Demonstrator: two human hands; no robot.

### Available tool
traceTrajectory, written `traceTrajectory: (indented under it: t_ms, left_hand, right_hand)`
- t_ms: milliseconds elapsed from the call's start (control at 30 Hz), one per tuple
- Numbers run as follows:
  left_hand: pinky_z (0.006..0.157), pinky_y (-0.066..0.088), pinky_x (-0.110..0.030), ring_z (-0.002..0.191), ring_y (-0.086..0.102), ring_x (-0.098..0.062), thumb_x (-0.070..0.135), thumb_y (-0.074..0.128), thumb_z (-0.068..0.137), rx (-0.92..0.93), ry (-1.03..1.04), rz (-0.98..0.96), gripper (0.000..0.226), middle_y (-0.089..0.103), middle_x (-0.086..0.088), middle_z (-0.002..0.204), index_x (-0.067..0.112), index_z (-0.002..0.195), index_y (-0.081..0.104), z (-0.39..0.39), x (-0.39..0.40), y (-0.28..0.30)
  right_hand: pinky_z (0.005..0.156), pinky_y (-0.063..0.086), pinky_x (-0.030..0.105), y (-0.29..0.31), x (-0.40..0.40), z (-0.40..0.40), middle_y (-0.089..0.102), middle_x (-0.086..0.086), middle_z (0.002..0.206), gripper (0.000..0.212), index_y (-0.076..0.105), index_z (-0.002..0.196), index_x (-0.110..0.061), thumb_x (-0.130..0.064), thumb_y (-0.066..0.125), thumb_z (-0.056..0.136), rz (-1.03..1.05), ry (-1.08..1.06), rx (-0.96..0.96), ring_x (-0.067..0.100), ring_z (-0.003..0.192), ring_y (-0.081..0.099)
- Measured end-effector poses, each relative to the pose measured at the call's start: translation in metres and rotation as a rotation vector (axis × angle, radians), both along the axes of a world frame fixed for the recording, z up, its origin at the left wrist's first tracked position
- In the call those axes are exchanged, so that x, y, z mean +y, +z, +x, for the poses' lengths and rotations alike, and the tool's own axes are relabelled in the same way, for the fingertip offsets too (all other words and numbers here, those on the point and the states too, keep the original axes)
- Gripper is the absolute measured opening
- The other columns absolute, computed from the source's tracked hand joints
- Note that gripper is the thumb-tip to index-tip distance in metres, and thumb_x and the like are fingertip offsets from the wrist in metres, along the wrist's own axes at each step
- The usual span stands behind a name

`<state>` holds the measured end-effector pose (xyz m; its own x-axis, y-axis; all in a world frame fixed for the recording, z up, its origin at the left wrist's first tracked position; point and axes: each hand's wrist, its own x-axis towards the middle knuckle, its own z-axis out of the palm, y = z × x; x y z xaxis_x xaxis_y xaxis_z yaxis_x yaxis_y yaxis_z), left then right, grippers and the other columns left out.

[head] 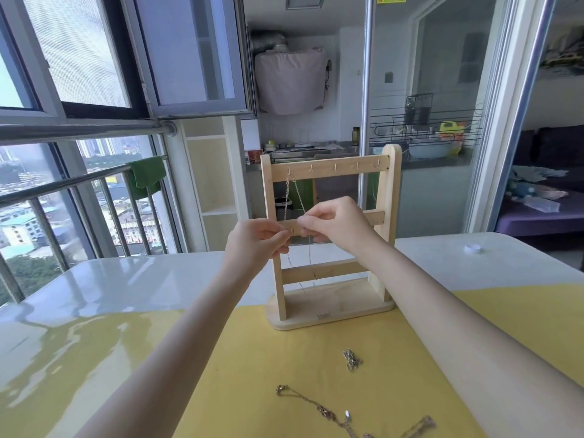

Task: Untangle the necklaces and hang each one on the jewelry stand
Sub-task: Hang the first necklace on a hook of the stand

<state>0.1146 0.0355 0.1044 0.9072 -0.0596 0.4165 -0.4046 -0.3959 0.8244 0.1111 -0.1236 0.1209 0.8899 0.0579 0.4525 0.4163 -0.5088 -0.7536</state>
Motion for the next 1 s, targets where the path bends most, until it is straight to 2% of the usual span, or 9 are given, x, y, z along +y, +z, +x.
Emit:
traceTrajectory:
  t_ms: [67, 200, 300, 367, 500, 633, 833, 933, 1000]
  left_hand:
    - [0.065, 0.056, -0.018, 0.066, 0.069, -0.009, 0.011, 0.062, 0.089, 0.020, 0.002, 0.009, 0.014, 0.071, -0.002, 0.073, 0.014, 0.078, 0.070, -0.001, 0.000, -0.005]
    - [0.068, 0.057, -0.022, 0.070, 0.070, -0.011, 0.010, 0.063, 0.089, 0.009, 0.007, 0.062, 0.010, 0.072, -0.004, 0.076, 0.010, 0.083, 0.071, -0.001, -0.003, -0.014]
    - [0.069, 0.058, -0.026, 0.069, 0.070, -0.013, 0.009, 0.063, 0.088, 0.009, -0.004, 0.086, 0.009, 0.070, -0.004, 0.074, 0.011, 0.083, 0.069, -0.001, -0.005, -0.019]
    - [0.068, 0.058, -0.026, 0.068, 0.071, -0.013, 0.008, 0.062, 0.088, 0.024, -0.011, 0.097, 0.011, 0.070, -0.002, 0.072, 0.011, 0.080, 0.069, -0.001, -0.006, -0.023]
    - [0.067, 0.059, -0.027, 0.065, 0.070, -0.011, 0.005, 0.062, 0.087, 0.057, -0.031, 0.155, 0.011, 0.070, 0.001, 0.069, 0.006, 0.082, 0.071, -0.003, -0.005, -0.034]
    - [0.069, 0.060, -0.032, 0.066, 0.071, -0.015, 0.006, 0.062, 0.087, 0.084, -0.026, 0.199, 0.014, 0.071, -0.003, 0.069, 0.009, 0.076, 0.070, -0.004, -0.001, -0.048]
    - [0.066, 0.058, -0.029, 0.066, 0.070, -0.021, 0.008, 0.063, 0.086, 0.150, 0.002, 0.272, 0.022, 0.068, 0.005, 0.062, 0.016, 0.066, 0.065, -0.004, 0.004, -0.069]
    - [0.068, 0.059, -0.031, 0.067, 0.071, -0.020, 0.007, 0.063, 0.086, 0.157, 0.002, 0.319, 0.018, 0.067, 0.004, 0.062, 0.014, 0.070, 0.068, -0.005, 0.004, -0.076]
    - [0.068, 0.059, -0.030, 0.067, 0.071, -0.020, 0.006, 0.063, 0.086, 0.157, -0.001, 0.334, 0.016, 0.068, 0.001, 0.064, 0.013, 0.071, 0.069, -0.005, 0.004, -0.080]
  right_hand:
    - [0.082, 0.056, 0.034, -0.004, -0.001, -0.001, 0.069, -0.004, 0.076, 0.013, 0.073, 0.086, -0.012, -0.021, 0.065, 0.088, -0.035, -0.011, 0.021, 0.012, 0.080, 0.066]
    - [0.072, 0.045, 0.021, -0.004, 0.004, -0.008, 0.068, -0.003, 0.080, 0.017, 0.075, 0.088, -0.009, -0.022, 0.064, 0.089, -0.222, -0.078, -0.091, 0.005, 0.075, 0.056]
    - [0.071, 0.047, 0.027, -0.006, 0.006, -0.011, 0.060, -0.011, 0.069, 0.016, 0.075, 0.084, -0.010, -0.021, 0.064, 0.089, -0.280, -0.108, -0.123, 0.003, 0.068, 0.052]
    - [0.071, 0.049, 0.029, -0.013, 0.005, -0.012, 0.060, -0.009, 0.068, 0.016, 0.074, 0.081, -0.010, -0.020, 0.064, 0.089, -0.300, -0.097, -0.073, 0.003, 0.065, 0.052]
    - [0.061, 0.043, 0.021, -0.036, 0.002, -0.012, 0.056, -0.011, 0.064, 0.015, 0.072, 0.081, -0.008, -0.018, 0.064, 0.088, -0.295, -0.061, 0.083, 0.004, 0.062, 0.055]
    - [0.057, 0.046, 0.021, -0.057, -0.001, -0.012, 0.067, 0.000, 0.074, 0.011, 0.070, 0.079, -0.011, -0.017, 0.065, 0.087, -0.226, -0.030, 0.222, 0.008, 0.059, 0.060]
    - [0.063, 0.049, 0.026, -0.080, -0.001, -0.015, 0.071, 0.012, 0.083, 0.010, 0.071, 0.087, -0.006, -0.014, 0.066, 0.087, -0.222, -0.005, 0.352, 0.012, 0.063, 0.060]
    - [0.066, 0.050, 0.026, -0.090, 0.000, -0.016, 0.071, 0.012, 0.080, 0.010, 0.072, 0.085, -0.005, -0.013, 0.067, 0.085, -0.250, -0.019, 0.378, 0.012, 0.063, 0.059]
    - [0.062, 0.048, 0.023, -0.093, 0.001, -0.016, 0.068, 0.008, 0.071, 0.010, 0.073, 0.082, -0.006, -0.012, 0.066, 0.084, -0.260, -0.026, 0.393, 0.010, 0.057, 0.056]
